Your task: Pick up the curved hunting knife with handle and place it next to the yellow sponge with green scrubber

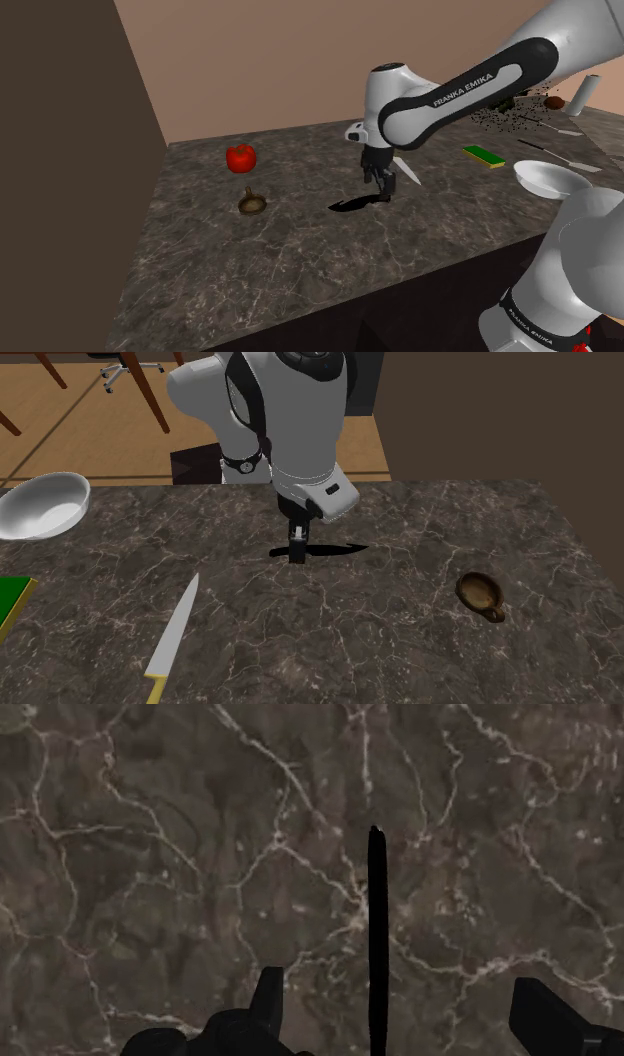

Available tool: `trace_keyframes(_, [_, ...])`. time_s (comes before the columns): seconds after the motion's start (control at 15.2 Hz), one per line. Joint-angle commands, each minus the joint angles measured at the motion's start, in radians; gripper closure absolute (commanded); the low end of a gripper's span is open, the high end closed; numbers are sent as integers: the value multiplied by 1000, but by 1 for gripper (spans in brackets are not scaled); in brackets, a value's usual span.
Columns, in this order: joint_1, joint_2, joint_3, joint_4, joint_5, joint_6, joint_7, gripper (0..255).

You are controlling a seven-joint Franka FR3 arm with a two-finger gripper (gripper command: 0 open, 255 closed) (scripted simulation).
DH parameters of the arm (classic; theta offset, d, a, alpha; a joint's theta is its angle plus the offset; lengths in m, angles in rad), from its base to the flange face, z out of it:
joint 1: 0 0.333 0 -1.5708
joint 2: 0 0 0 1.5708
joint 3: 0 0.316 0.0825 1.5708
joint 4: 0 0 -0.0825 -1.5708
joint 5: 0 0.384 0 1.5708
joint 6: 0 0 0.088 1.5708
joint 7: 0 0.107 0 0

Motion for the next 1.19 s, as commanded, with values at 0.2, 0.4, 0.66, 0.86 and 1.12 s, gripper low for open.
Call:
trace_keyframes(0.2, [7, 66, -5, -25, -6, 94, -38, 0])
trace_keyframes(0.4, [6, 97, -8, -41, -8, 141, -38, 0])
trace_keyframes(0.66, [5, 103, -9, -44, -8, 150, -38, 0])
trace_keyframes(0.86, [5, 103, -9, -44, -8, 150, -38, 0])
trace_keyframes(1.12, [5, 103, -9, -44, -8, 149, -38, 255])
